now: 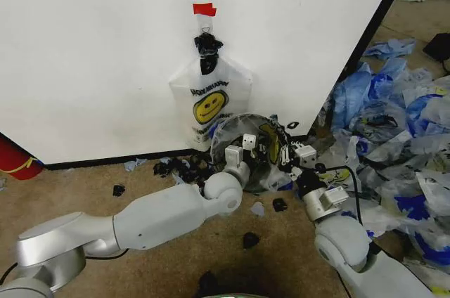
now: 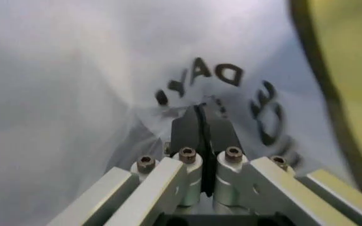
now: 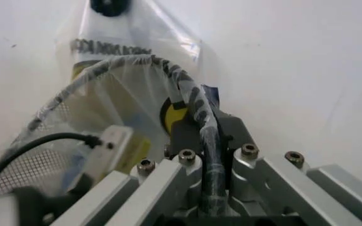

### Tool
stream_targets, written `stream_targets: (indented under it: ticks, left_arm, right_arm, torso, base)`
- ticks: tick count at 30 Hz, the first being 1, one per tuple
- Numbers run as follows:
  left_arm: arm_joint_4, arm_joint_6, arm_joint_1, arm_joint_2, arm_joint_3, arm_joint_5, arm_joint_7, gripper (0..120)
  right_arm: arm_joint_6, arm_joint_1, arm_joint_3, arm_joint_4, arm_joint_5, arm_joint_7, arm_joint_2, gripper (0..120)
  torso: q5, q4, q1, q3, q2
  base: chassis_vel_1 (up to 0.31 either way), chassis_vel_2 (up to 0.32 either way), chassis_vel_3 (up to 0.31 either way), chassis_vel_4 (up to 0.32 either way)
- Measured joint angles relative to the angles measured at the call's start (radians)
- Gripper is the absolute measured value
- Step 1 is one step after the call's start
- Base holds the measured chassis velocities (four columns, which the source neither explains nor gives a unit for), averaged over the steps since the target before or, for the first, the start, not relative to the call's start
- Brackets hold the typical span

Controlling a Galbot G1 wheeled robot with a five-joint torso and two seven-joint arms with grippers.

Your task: Pick up the garbage bag from the wall and place it over the trash bin.

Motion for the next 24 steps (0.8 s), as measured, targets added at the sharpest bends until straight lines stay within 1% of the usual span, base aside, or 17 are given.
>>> stream_targets:
  ticks: [10, 20, 24]
  left_arm:
    - [0.081, -0.002, -0.022, -0.025, 0.015, 0.017, 0.0, 0]
    - [0.086, -0.003, -0.008, -0.038, 0.05, 0.022, 0.004, 0]
    - [0.058, -0.002, -0.003, -0.033, 0.063, 0.021, 0.003, 0]
  right_arm:
    - [0.003, -0.022, -0.003, 0.028, -0.007, -0.005, -0.008, 0]
    - [0.004, -0.03, -0.003, 0.035, -0.006, -0.01, -0.012, 0]
    - [0.009, -0.031, 0.0, 0.032, -0.006, -0.01, -0.012, 0]
  torso:
    - [0.0, 0.0, 0.0, 0.0, 0.0]
    - [0.0001, 0.0, 0.0, 0.0, 0.0]
    - [0.0, 0.0001, 0.0, 0.0, 0.0]
  base:
    - [0.0, 0.0, 0.0, 0.0]
    - [0.0, 0.0, 0.0, 0.0]
    - [0.0, 0.0, 0.0, 0.0]
